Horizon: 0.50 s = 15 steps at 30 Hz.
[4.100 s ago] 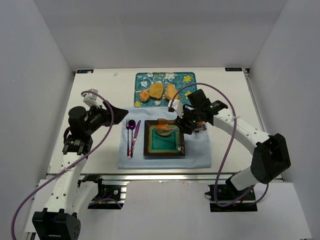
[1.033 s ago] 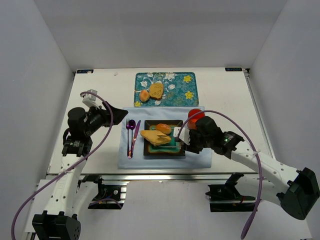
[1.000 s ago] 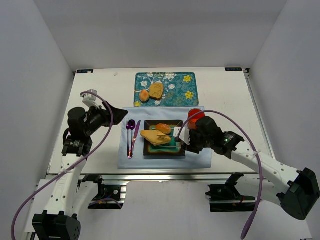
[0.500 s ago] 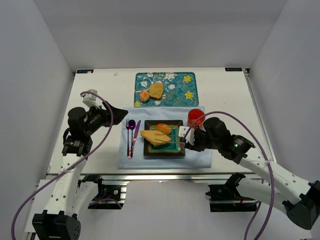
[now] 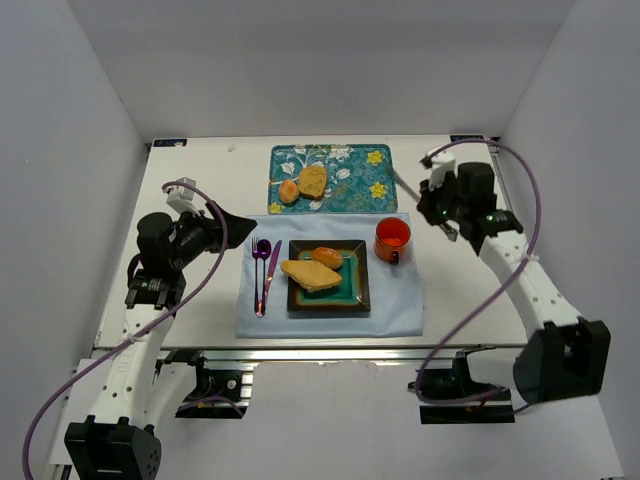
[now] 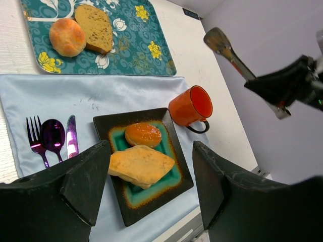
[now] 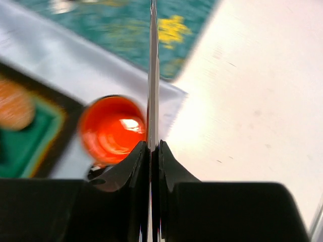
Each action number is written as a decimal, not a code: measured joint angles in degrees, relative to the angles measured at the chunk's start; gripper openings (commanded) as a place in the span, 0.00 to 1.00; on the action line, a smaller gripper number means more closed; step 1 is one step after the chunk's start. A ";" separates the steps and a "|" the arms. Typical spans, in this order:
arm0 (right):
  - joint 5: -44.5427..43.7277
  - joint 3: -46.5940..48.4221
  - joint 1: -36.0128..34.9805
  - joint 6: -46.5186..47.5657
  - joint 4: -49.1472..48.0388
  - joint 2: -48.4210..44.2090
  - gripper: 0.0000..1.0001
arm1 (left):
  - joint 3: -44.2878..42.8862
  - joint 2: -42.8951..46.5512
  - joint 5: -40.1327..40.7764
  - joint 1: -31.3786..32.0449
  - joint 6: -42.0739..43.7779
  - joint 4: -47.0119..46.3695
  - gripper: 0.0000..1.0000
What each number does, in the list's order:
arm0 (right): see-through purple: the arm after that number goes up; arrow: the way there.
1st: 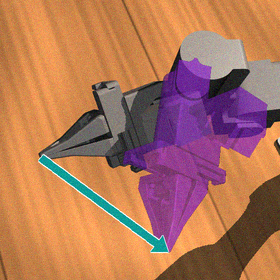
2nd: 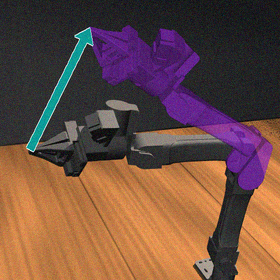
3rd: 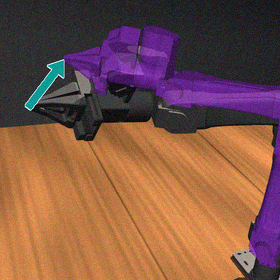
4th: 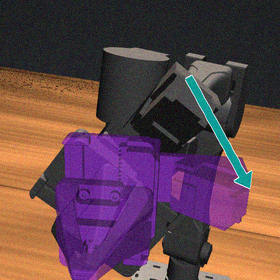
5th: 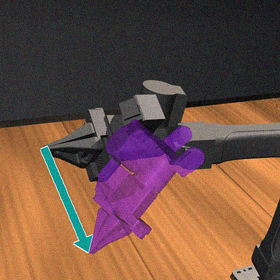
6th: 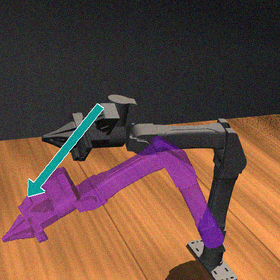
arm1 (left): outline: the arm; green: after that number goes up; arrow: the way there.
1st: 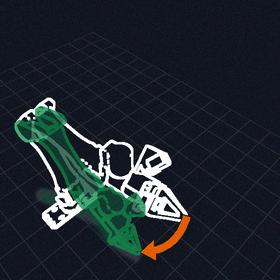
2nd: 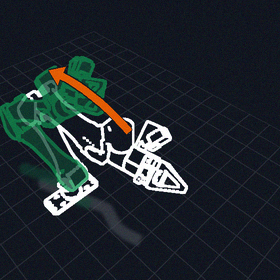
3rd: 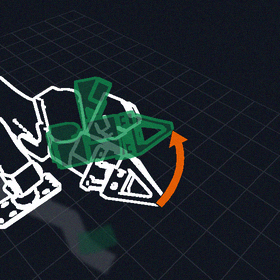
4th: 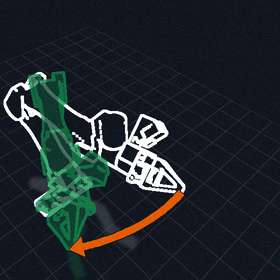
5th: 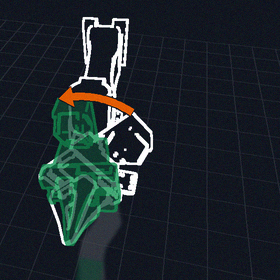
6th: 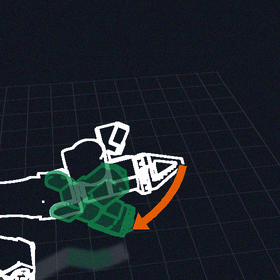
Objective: Place the bread
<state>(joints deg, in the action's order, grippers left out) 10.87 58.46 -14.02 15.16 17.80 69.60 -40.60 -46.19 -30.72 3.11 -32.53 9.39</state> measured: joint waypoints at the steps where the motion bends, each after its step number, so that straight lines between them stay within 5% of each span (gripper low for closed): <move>1: -0.13 1.31 2.54 -1.09 -0.07 1.97 0.00 | 0.04 0.00 0.00 0.00 0.00 -0.09 0.75; 12: -5.53 1.25 22.29 -6.73 -0.39 22.58 0.05 | 0.68 0.17 0.00 0.00 -0.04 -0.55 0.75; 15: -5.81 -0.68 23.15 -7.15 -2.43 22.71 0.18 | 0.68 0.17 0.00 0.00 -0.04 -0.44 0.75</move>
<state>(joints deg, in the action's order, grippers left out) 5.06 57.78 9.13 8.01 15.38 92.31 -39.92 -46.02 -30.72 3.11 -32.58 8.95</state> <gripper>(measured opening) 0.170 0.754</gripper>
